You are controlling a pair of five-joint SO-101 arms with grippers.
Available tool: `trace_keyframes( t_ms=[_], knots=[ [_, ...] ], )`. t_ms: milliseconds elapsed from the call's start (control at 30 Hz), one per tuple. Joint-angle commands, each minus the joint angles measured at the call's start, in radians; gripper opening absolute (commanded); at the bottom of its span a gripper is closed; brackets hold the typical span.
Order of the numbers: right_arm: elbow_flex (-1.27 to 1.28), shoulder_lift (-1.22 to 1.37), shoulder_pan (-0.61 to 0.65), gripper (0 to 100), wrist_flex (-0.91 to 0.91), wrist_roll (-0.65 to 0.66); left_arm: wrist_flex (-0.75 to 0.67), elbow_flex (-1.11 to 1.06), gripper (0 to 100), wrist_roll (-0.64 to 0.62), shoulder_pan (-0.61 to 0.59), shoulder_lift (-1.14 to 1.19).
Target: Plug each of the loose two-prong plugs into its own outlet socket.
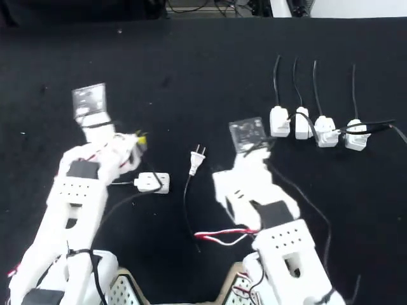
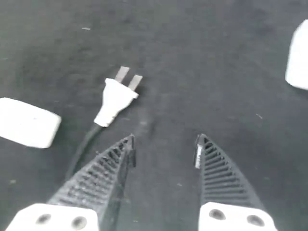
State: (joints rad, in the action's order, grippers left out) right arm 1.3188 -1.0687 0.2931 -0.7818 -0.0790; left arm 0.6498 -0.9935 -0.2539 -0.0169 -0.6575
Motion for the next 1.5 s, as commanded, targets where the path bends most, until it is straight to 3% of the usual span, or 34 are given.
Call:
trace_keyframes(
  t_ms=[0,200,367,533,833,1000,1200,1267,1367,1467],
  knots=[
    [-0.150,0.163,0.114,19.4,0.048,-0.130,-0.157,-0.107,23,-0.098,-0.054,-0.040],
    [-0.285,0.532,0.137,19.1,0.221,-0.262,-0.229,-0.186,23,-0.127,-0.048,-0.038],
    [-0.406,0.751,0.157,19.1,0.236,-0.315,-0.236,-0.213,23,-0.127,-0.048,-0.034],
    [-0.469,0.880,0.219,19.1,0.242,-0.315,-0.235,-0.213,23,-0.127,-0.047,-0.032],
    [-0.578,1.035,0.216,19.1,0.235,-0.299,-0.233,-0.214,23,-0.127,-0.047,-0.032],
    [-0.584,1.072,0.216,19.0,0.239,-0.181,-0.230,-0.214,23,-0.127,-0.047,-0.032],
    [-0.648,1.135,0.216,18.9,0.229,-0.173,-0.229,-0.214,23,-0.127,-0.048,-0.032],
    [-0.679,1.155,0.216,14.9,0.193,-0.172,-0.229,-0.214,23,-0.127,-0.048,-0.032],
    [-0.708,1.167,0.216,0.3,0.140,-0.170,-0.229,-0.214,23,-0.127,-0.048,-0.032],
    [-0.710,1.136,0.204,1.2,0.086,-0.158,-0.229,-0.214,23,-0.127,-0.048,-0.034]
  ],
)
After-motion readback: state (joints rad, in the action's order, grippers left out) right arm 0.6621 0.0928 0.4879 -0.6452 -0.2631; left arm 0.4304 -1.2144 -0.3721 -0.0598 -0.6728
